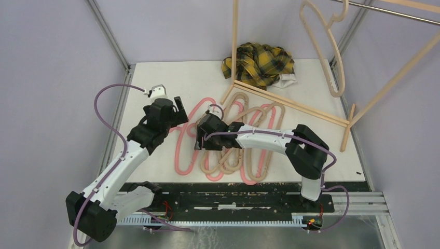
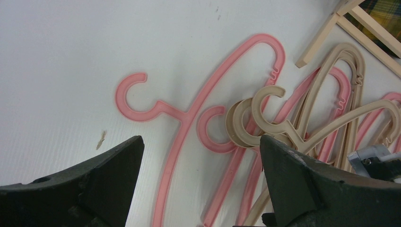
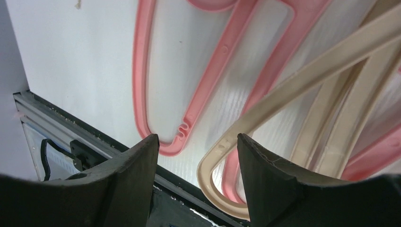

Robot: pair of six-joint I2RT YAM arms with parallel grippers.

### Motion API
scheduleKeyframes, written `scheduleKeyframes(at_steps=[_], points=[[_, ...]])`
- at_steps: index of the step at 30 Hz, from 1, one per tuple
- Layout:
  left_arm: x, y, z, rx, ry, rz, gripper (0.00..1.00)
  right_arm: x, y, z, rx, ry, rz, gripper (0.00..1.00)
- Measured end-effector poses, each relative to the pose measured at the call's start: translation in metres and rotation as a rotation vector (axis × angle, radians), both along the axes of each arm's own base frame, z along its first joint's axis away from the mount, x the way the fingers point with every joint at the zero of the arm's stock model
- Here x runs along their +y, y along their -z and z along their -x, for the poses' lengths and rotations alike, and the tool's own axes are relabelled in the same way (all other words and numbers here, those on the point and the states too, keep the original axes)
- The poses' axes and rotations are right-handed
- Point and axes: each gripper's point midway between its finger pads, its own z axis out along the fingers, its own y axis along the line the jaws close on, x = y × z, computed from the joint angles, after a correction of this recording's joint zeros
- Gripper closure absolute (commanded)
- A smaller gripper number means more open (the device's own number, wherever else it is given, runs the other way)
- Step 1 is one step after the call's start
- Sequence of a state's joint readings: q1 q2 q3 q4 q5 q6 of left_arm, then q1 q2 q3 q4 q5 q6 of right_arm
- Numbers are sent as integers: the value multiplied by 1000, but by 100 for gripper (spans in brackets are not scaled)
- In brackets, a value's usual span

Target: Organize the hangers

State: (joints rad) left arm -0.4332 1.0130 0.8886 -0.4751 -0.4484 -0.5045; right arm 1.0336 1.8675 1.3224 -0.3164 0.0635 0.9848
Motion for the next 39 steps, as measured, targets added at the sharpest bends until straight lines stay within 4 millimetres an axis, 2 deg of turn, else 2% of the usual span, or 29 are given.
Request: scheduleKeyframes(at_steps=[5, 9, 11, 16, 19, 22, 27, 34, 39], points=[[-2, -3, 2, -6, 15, 15, 1, -9, 11, 9, 32, 79, 61, 28], [-3, -7, 4, -17, 26, 30, 1, -19, 12, 15, 7, 123, 125, 27], [-4, -8, 4, -18, 30, 34, 1, -17, 6, 16, -10, 132, 133, 26], [-6, -9, 9, -25, 50, 51, 1, 3, -9, 8, -38, 153, 100, 27], [-7, -15, 13, -47, 61, 67, 1, 12, 1, 1, -36, 177, 109, 26], [-7, -21, 15, -64, 69, 78, 1, 4, 17, 3, -13, 206, 152, 27], [-8, -21, 16, -66, 73, 82, 1, -12, 28, 5, -3, 254, 191, 26], [-10, -10, 20, -40, 90, 83, 1, -17, 28, 1, -25, 279, 209, 26], [-9, -11, 23, -47, 95, 89, 1, -12, 33, -2, -24, 282, 213, 27]])
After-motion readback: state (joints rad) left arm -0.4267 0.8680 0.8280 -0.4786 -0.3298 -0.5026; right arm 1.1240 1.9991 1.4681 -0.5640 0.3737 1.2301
